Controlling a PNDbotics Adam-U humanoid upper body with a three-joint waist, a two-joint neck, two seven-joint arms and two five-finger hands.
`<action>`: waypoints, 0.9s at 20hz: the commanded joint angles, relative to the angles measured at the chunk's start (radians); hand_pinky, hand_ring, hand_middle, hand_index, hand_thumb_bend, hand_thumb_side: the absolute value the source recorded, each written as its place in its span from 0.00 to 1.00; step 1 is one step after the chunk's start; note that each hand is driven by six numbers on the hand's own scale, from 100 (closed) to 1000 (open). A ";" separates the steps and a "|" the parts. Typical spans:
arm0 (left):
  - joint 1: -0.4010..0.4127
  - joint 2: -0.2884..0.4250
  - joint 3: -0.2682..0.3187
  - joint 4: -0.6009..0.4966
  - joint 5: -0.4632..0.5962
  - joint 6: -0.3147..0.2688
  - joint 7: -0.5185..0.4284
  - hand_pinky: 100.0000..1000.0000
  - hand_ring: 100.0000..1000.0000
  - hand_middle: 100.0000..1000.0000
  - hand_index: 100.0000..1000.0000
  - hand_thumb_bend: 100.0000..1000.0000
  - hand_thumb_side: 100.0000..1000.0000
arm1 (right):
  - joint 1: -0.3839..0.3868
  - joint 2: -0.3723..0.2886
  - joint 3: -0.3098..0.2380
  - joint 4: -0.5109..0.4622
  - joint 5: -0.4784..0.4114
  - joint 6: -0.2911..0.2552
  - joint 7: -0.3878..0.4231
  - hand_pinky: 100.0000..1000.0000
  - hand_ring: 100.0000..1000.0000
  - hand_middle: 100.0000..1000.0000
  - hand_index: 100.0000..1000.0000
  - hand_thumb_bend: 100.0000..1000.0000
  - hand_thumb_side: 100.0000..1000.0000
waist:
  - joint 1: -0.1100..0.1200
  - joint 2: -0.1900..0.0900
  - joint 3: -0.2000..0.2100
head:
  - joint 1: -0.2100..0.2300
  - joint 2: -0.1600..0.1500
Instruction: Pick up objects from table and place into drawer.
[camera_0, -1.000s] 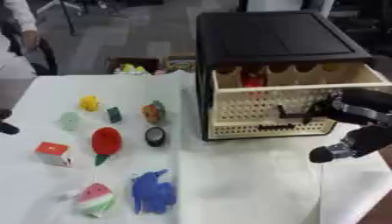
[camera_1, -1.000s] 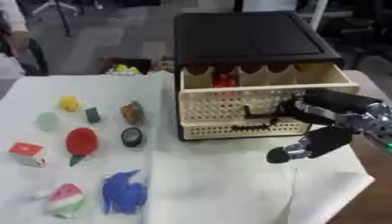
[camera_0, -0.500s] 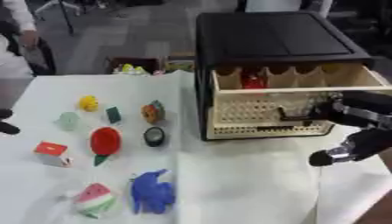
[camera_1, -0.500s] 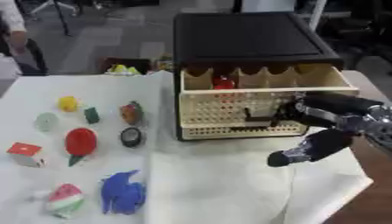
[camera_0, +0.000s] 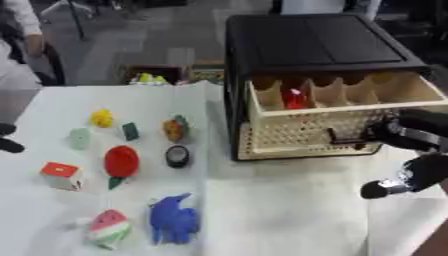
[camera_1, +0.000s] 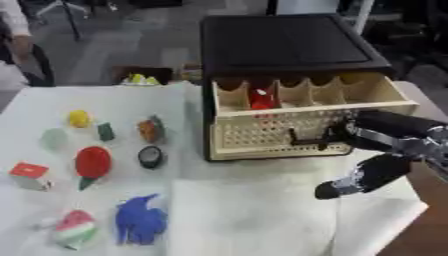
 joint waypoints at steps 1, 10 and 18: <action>-0.009 0.016 0.008 -0.016 -0.004 -0.001 0.002 0.46 0.60 0.59 0.66 0.00 1.00 | 0.008 -0.025 -0.008 0.027 0.023 0.001 0.013 0.00 0.00 0.00 0.70 0.78 0.80 | 0.000 -0.013 -0.003 | 0.003 -0.015; -0.012 0.017 0.006 -0.016 -0.001 0.000 0.001 0.46 0.60 0.59 0.66 0.00 1.00 | -0.006 -0.030 0.004 -0.023 -0.036 -0.017 0.043 0.00 0.00 0.00 0.69 0.75 0.79 | -0.003 -0.016 -0.003 | 0.000 -0.015; -0.014 0.019 0.006 -0.016 0.003 0.003 0.000 0.46 0.60 0.59 0.66 0.00 1.00 | -0.031 -0.036 0.016 -0.061 -0.090 -0.014 0.054 0.00 0.00 0.00 0.69 0.74 0.80 | -0.007 -0.020 -0.003 | -0.005 -0.015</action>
